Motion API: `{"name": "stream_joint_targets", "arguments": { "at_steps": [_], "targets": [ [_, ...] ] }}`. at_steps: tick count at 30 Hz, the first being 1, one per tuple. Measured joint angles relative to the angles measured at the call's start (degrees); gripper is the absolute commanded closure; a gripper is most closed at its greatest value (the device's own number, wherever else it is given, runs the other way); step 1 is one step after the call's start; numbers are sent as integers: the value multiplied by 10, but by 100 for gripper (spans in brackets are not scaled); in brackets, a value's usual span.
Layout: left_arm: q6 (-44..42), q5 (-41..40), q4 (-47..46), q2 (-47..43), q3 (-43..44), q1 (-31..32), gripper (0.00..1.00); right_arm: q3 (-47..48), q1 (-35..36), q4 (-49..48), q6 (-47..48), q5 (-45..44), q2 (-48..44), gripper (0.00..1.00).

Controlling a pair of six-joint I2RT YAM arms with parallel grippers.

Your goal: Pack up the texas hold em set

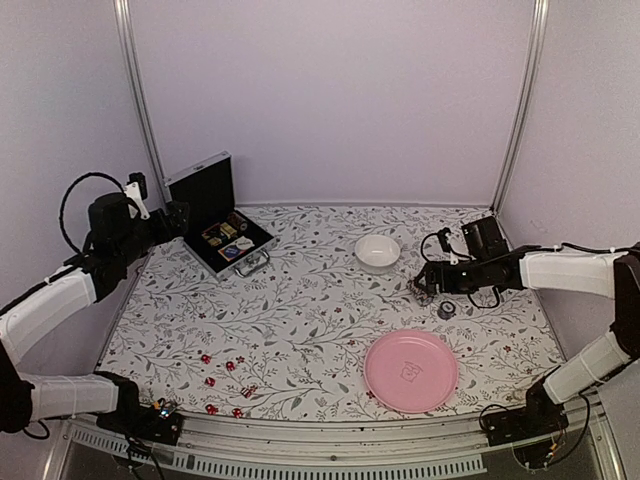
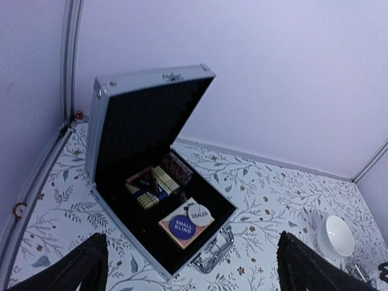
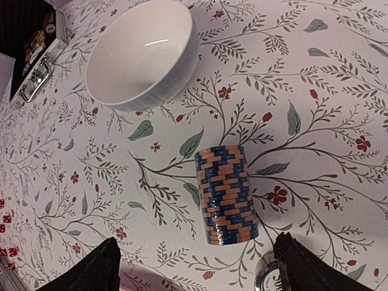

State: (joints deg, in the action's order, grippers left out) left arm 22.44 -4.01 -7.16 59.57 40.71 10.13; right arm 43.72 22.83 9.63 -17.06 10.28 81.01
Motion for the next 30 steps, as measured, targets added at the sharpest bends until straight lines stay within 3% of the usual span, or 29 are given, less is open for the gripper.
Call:
{"name": "stream_joint_targets", "arguments": {
  "at_steps": [10, 22, 30],
  "targets": [
    [92, 52, 96, -76, -77, 0, 3, 108, 30, 31, 45, -92, 138, 33],
    [157, 82, 111, -72, -87, 0, 3, 145, 50, 44, 84, -108, 220, 40],
    [158, 95, 130, -19, -82, 0, 3, 156, 59, 42, 98, -108, 240, 56]
  ]
}}
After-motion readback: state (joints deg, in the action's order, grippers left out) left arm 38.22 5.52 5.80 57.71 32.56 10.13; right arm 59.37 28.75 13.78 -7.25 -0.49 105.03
